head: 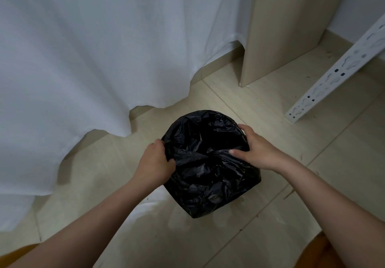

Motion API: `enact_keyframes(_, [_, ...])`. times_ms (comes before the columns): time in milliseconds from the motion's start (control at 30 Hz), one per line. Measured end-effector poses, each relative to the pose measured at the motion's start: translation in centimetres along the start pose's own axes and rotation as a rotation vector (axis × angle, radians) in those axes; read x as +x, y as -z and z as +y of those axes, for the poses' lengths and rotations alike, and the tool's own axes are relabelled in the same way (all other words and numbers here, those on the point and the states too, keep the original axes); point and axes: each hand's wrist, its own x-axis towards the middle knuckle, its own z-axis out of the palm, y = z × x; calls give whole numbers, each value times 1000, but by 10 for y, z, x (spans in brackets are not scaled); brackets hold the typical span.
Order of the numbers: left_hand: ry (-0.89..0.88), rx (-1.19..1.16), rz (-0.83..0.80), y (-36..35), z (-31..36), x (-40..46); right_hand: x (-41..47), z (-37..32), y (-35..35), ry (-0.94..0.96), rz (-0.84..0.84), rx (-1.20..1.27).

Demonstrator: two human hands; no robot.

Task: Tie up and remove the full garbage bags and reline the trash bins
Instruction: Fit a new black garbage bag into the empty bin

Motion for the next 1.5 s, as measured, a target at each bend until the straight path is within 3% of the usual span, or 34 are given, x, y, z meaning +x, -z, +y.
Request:
enact_keyframes(400, [260,-596,-230,-5,3,9,2,-4,-11,-214,-105,272])
enact_keyframes(533, [218,-705,-143,-7,4,14,1,1,-13,-192,-119,386])
enact_keyframes(633, [90,-644,-42,-4,3,20,0,2,-11,-171,-154,456])
enact_keyframes(700, [31,-548,4,-2,2,22,-1,1,-7,-125,-139,346])
enact_keyframes(800, [-103,-170,113,-4,6,20,1,-2,1,-5,-34,78])
enact_keyframes(867, [-215,11,176,-7,11,16,2,-5,3,59,12,33])
enact_keyframes(1033, [-235,46,56,-22,17,10,0,-9,-17,79,51,-65])
enact_keyframes(1167, [-246,143,47,-25,19,10,2,-5,-27,73,71,-170])
enact_keyframes(1500, [-282,272,24,-22,12,10,5,3,-29,73,151,-164])
